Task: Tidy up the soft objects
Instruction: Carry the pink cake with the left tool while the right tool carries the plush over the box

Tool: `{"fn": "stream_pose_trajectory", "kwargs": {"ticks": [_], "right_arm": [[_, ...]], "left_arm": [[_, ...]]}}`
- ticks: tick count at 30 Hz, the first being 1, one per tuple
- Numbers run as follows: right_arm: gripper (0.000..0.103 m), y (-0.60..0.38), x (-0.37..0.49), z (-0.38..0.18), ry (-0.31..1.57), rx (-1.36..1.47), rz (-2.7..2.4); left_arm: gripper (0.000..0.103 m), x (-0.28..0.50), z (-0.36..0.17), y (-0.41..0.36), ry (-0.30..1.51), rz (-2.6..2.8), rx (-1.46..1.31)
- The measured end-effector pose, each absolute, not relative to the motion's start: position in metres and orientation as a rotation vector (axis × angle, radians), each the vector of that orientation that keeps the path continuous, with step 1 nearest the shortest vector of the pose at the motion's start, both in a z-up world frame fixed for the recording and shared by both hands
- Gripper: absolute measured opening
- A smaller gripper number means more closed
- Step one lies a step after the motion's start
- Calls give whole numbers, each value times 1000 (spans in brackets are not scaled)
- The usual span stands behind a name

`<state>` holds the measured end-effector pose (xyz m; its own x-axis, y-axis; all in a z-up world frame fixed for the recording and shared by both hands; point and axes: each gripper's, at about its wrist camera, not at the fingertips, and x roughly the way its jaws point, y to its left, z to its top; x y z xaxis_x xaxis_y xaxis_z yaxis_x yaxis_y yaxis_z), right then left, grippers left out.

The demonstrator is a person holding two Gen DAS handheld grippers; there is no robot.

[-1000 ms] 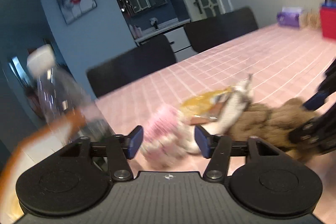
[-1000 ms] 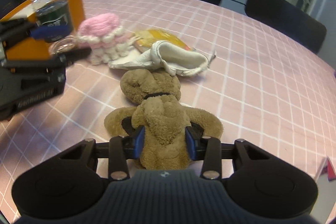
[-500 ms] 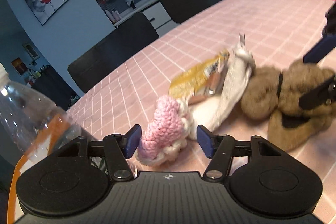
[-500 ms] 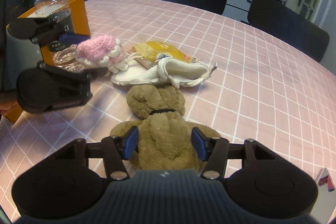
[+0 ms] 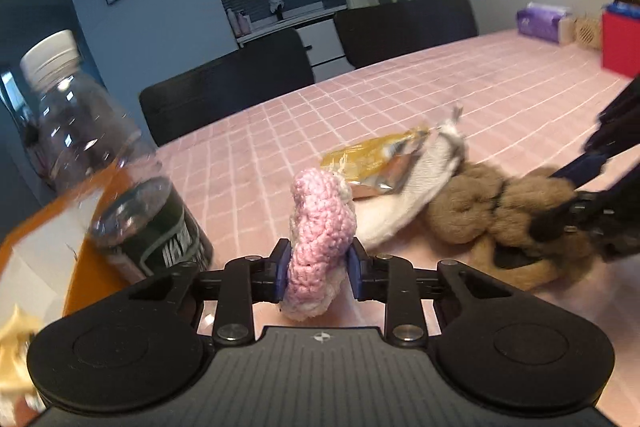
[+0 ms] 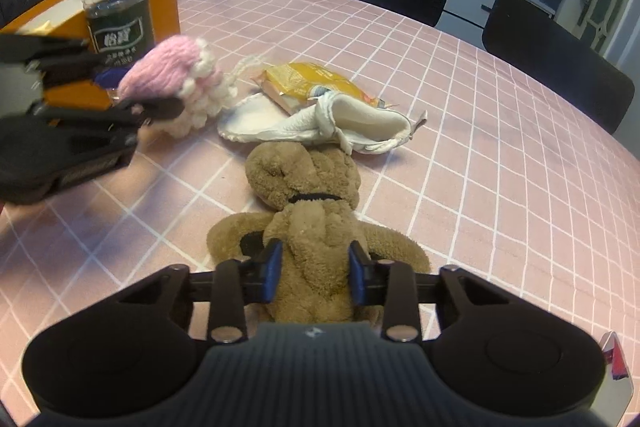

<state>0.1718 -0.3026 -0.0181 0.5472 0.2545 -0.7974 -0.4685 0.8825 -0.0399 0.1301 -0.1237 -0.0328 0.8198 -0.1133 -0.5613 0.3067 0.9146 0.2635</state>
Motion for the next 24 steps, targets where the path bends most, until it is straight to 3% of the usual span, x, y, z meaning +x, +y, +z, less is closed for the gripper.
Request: {"fn": "stream_pose_trajectory", "kwargs": {"ticks": [24], "right_arm": [[28, -250, 58, 68, 729, -307, 528]], "left_arm": [[32, 24, 42, -56, 436, -365, 135]]}}
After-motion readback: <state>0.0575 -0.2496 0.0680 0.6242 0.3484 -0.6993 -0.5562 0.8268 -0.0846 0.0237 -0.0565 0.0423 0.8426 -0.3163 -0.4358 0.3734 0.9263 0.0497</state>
